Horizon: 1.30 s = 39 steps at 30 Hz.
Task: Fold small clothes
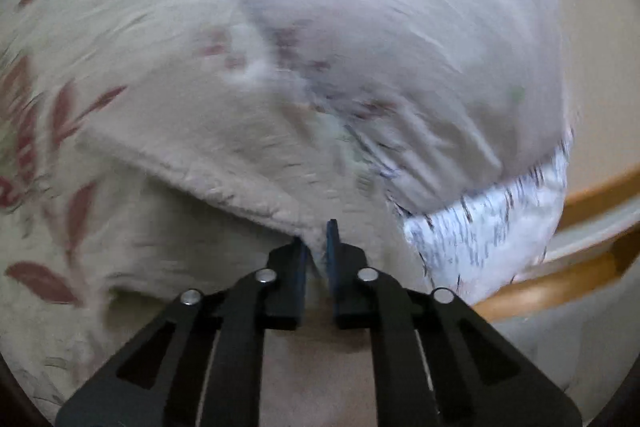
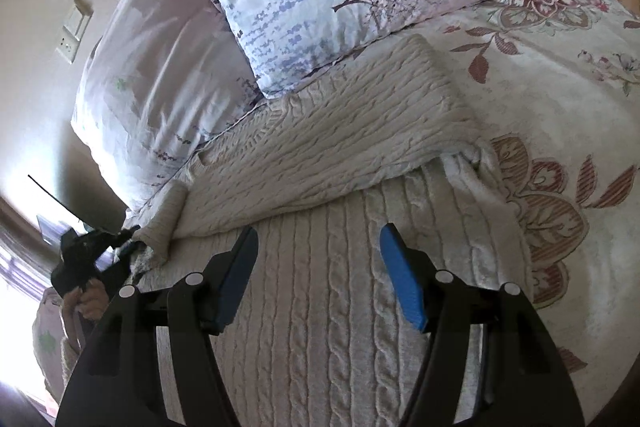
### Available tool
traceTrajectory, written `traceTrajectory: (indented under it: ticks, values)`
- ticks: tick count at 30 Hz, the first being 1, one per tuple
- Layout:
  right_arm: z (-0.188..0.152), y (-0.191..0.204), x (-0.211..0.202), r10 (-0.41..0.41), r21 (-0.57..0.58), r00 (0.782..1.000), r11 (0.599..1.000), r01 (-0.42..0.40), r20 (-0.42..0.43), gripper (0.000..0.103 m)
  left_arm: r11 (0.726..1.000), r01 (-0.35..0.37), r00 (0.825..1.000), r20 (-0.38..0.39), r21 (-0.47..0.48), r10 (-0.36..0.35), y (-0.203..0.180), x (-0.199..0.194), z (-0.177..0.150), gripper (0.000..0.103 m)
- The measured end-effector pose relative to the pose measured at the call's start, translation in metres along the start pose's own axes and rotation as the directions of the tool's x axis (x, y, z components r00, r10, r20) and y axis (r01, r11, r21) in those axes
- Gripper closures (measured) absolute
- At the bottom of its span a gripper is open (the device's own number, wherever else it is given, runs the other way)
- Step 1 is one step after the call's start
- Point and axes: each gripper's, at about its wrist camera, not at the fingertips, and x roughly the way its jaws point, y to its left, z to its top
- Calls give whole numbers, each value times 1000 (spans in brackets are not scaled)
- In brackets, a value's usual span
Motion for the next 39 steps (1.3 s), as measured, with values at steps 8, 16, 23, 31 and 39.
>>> traceTrajectory:
  ticks: [8, 16, 23, 31, 39]
  values:
    - [3, -8, -4, -20, 20, 1000, 1000, 20, 17, 38, 758, 172, 961, -277, 629, 12, -156, 73, -114, 82]
    - [23, -8, -10, -20, 7, 1000, 1000, 20, 10, 38, 612, 118, 974, -213, 782, 84, -130, 35, -140, 42]
    - [47, 6, 29, -41, -42, 997, 998, 38, -73, 47, 614, -305, 941, 130, 728, 313, -40, -47, -88, 37]
    - [35, 24, 65, -121, -159, 984, 982, 100, -127, 89, 677, -369, 911, 102, 637, 400, 30, -79, -75, 36]
    - [60, 71, 31, -141, -303, 973, 933, 193, 185, 96, 676, -341, 921, 89, 653, 379, 27, -70, -90, 36]
